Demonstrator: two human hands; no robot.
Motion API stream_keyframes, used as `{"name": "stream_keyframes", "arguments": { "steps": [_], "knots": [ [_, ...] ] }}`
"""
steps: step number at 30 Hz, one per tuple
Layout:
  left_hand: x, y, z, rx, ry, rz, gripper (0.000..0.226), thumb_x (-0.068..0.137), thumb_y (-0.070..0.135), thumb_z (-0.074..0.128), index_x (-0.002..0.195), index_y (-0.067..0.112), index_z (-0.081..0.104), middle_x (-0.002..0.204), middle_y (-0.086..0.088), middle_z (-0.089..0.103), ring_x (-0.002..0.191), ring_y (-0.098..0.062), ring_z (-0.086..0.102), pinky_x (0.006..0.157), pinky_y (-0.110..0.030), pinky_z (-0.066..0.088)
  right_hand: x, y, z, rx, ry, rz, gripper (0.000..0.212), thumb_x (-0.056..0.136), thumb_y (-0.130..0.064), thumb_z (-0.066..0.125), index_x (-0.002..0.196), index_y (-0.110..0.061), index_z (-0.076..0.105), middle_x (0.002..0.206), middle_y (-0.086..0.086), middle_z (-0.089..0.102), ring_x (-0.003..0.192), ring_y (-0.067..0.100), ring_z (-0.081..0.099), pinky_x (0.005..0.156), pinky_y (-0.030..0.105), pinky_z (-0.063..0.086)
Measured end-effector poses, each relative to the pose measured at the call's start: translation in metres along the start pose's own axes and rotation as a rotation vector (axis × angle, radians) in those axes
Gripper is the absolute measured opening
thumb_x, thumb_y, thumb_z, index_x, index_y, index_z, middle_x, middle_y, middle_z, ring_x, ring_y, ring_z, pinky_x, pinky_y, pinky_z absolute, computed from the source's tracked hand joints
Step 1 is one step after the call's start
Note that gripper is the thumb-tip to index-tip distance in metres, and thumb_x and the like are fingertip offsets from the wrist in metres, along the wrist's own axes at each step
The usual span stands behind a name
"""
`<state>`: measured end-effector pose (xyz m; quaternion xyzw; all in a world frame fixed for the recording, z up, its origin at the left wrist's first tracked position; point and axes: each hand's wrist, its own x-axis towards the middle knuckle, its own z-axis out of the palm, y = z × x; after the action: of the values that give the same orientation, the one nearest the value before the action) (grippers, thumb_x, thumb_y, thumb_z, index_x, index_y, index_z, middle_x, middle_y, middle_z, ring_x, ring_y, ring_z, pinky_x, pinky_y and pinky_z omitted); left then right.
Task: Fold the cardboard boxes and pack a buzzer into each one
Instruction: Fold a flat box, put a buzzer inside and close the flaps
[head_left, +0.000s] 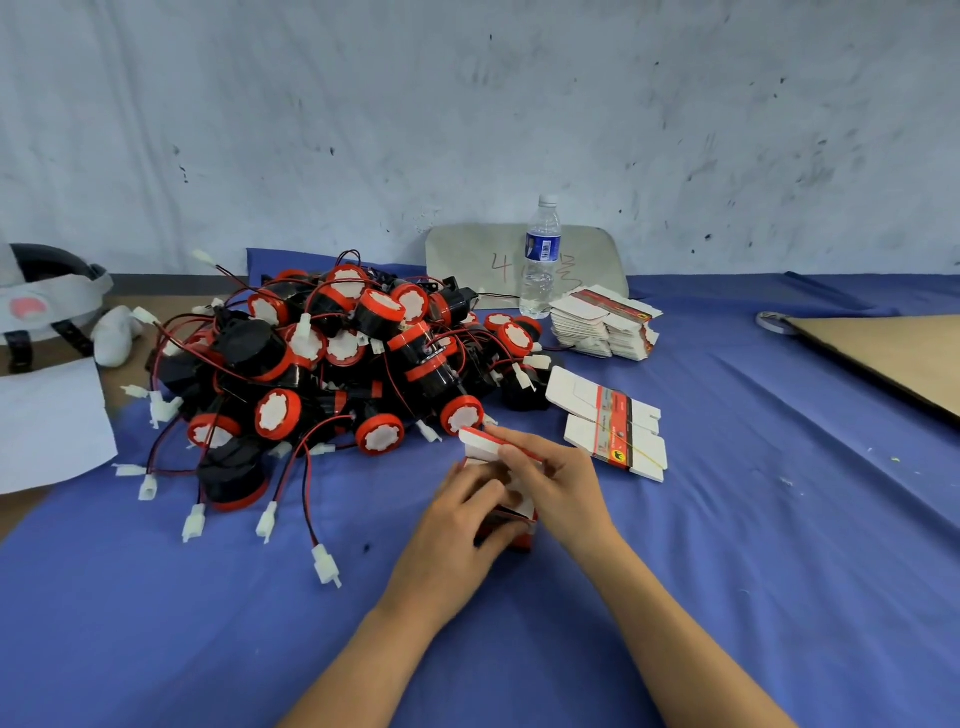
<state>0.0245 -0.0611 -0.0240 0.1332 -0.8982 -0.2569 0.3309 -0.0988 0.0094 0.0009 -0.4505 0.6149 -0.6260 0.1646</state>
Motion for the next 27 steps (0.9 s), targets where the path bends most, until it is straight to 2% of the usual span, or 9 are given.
{"name": "stream_keyframes", "arguments": {
  "steps": [2, 4, 7, 9, 13, 17, 19, 24, 27],
  "knots": [
    [0.001, 0.000, 0.000, 0.040, 0.074, 0.008, 0.008, 0.090, 0.009, 0.064, 0.096, 0.013, 0.066, 0.108, 0.007, 0.062, 0.102, -0.010, 0.058, 0.117, -0.023, 0.019, -0.001, 0.001, 0.001, -0.056, -0.012, -0.024, 0.030, 0.093, -0.008, 0.061, 0.107, -0.033, 0.069, 0.094, -0.010, 0.074, 0.084, -0.001, 0.067, 0.075, 0.012, 0.048],
    [0.001, 0.000, -0.001, 0.073, 0.128, -0.004, 0.012, 0.090, 0.002, 0.062, 0.094, 0.012, 0.068, 0.103, 0.006, 0.065, 0.097, -0.010, 0.060, 0.116, -0.025, 0.023, -0.001, 0.002, 0.002, -0.113, -0.021, -0.055, 0.032, 0.092, -0.008, 0.062, 0.107, -0.036, 0.068, 0.096, -0.017, 0.072, 0.090, -0.004, 0.066, 0.080, 0.014, 0.049],
    [-0.002, 0.001, -0.003, 0.083, 0.173, -0.003, 0.016, 0.087, 0.000, 0.063, 0.096, 0.012, 0.070, 0.101, 0.006, 0.067, 0.095, -0.011, 0.060, 0.098, -0.016, 0.040, -0.001, 0.005, 0.003, -0.123, -0.024, -0.038, 0.027, 0.091, -0.009, 0.065, 0.111, -0.027, 0.071, 0.108, -0.012, 0.070, 0.106, -0.001, 0.063, 0.094, 0.022, 0.050],
    [-0.002, 0.002, -0.003, 0.081, 0.208, -0.003, 0.019, 0.084, -0.001, 0.067, 0.095, 0.014, 0.070, 0.100, 0.007, 0.065, 0.093, -0.008, 0.058, 0.085, -0.014, 0.045, -0.001, 0.007, 0.004, -0.117, -0.033, -0.009, 0.025, 0.091, -0.010, 0.065, 0.113, -0.020, 0.072, 0.115, -0.006, 0.069, 0.113, 0.003, 0.061, 0.102, 0.029, 0.047],
    [-0.003, 0.000, -0.003, 0.039, 0.301, -0.105, 0.026, 0.081, -0.003, 0.071, 0.081, 0.018, 0.055, 0.089, 0.014, 0.043, 0.079, -0.012, 0.051, 0.067, -0.022, 0.044, -0.002, 0.009, 0.004, -0.241, -0.085, -0.041, 0.025, 0.091, -0.014, 0.065, 0.112, -0.027, 0.071, 0.115, -0.023, 0.062, 0.119, 0.000, 0.053, 0.104, 0.022, 0.041],
    [-0.001, -0.004, -0.004, -0.031, 0.386, -0.174, 0.032, 0.081, -0.002, 0.071, 0.087, 0.024, 0.052, 0.093, 0.016, 0.045, 0.087, -0.004, 0.051, 0.074, -0.008, 0.039, -0.001, 0.010, 0.003, -0.316, -0.109, -0.060, 0.026, 0.090, -0.017, 0.067, 0.113, -0.029, 0.071, 0.113, -0.033, 0.055, 0.118, -0.004, 0.050, 0.098, 0.010, 0.037],
    [-0.001, -0.007, -0.005, -0.082, 0.426, -0.237, 0.036, 0.082, 0.000, 0.070, 0.095, 0.027, 0.051, 0.098, 0.015, 0.048, 0.094, -0.001, 0.052, 0.079, -0.007, 0.039, -0.001, 0.011, 0.003, -0.348, -0.110, -0.069, 0.026, 0.091, -0.020, 0.066, 0.114, -0.030, 0.070, 0.113, -0.036, 0.053, 0.116, -0.007, 0.049, 0.097, 0.007, 0.036],
    [0.001, -0.014, -0.007, -0.257, 0.406, -0.385, 0.028, 0.090, 0.005, 0.065, 0.095, 0.031, 0.057, 0.097, 0.009, 0.062, 0.092, -0.002, 0.059, 0.078, -0.016, 0.048, 0.001, 0.011, 0.002, -0.398, -0.139, -0.062, 0.028, 0.091, -0.020, 0.066, 0.117, -0.029, 0.069, 0.116, -0.036, 0.051, 0.121, -0.002, 0.049, 0.101, 0.014, 0.039],
    [0.002, -0.016, -0.008, -0.306, 0.401, -0.426, 0.024, 0.091, 0.008, 0.064, 0.090, 0.031, 0.059, 0.092, 0.008, 0.066, 0.086, 0.004, 0.059, 0.072, -0.007, 0.045, 0.002, 0.010, 0.002, -0.398, -0.135, -0.069, 0.027, 0.090, -0.018, 0.068, 0.115, -0.027, 0.071, 0.116, -0.032, 0.054, 0.120, 0.000, 0.051, 0.102, 0.019, 0.042]
  ]
}}
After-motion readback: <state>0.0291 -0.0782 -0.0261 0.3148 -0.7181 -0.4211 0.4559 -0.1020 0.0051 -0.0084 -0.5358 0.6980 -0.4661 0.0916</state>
